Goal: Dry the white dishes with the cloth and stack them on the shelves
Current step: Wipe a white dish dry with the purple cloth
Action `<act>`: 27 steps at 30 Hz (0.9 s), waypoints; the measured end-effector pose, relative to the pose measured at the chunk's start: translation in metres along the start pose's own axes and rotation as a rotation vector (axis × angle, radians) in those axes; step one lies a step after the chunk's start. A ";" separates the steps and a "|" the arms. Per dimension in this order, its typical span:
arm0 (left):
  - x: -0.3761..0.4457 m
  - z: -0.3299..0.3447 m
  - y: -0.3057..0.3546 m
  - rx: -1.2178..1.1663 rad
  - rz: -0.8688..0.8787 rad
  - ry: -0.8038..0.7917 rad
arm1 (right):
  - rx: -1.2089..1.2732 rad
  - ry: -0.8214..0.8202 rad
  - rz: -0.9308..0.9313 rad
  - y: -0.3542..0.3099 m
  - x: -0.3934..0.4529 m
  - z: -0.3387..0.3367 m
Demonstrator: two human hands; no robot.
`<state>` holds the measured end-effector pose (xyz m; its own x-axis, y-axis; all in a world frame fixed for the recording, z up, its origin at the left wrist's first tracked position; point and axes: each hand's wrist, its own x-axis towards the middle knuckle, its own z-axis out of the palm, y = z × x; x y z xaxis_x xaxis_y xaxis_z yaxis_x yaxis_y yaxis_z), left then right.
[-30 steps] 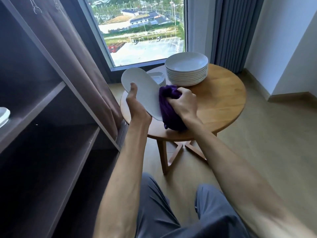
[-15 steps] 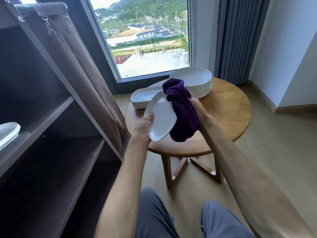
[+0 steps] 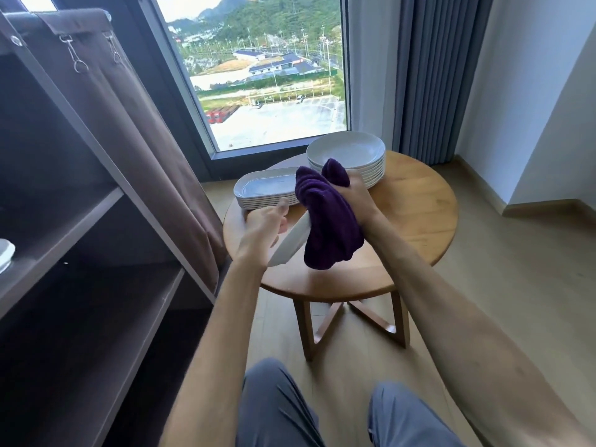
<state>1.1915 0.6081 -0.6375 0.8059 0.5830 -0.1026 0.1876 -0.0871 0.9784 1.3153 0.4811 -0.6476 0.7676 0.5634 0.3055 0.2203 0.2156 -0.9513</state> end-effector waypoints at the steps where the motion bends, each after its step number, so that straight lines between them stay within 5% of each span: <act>1: -0.002 -0.004 0.007 -0.024 0.051 -0.069 | -0.027 0.004 0.015 -0.001 0.000 -0.002; 4: -0.014 -0.007 0.012 -0.007 0.257 -0.304 | -0.044 0.038 0.080 -0.009 0.008 -0.008; 7: -0.022 0.006 0.006 0.204 0.552 -0.071 | 0.006 0.110 0.100 -0.016 0.016 -0.004; 9: -0.020 0.009 0.011 0.168 0.595 0.052 | -0.016 0.108 0.098 -0.018 0.020 -0.001; 14: -0.018 -0.014 0.005 -0.162 0.492 0.064 | -0.201 0.048 0.150 -0.028 0.036 -0.016; 22: -0.019 -0.014 -0.008 -0.585 0.273 0.186 | 0.137 0.129 0.221 -0.020 0.037 -0.024; 27: -0.016 -0.002 -0.025 -0.686 0.186 0.110 | 0.167 0.241 0.283 -0.008 0.027 -0.024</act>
<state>1.1730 0.6022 -0.6596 0.7221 0.6892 0.0600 -0.3719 0.3135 0.8737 1.3483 0.4754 -0.6328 0.9074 0.4202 -0.0046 -0.1054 0.2168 -0.9705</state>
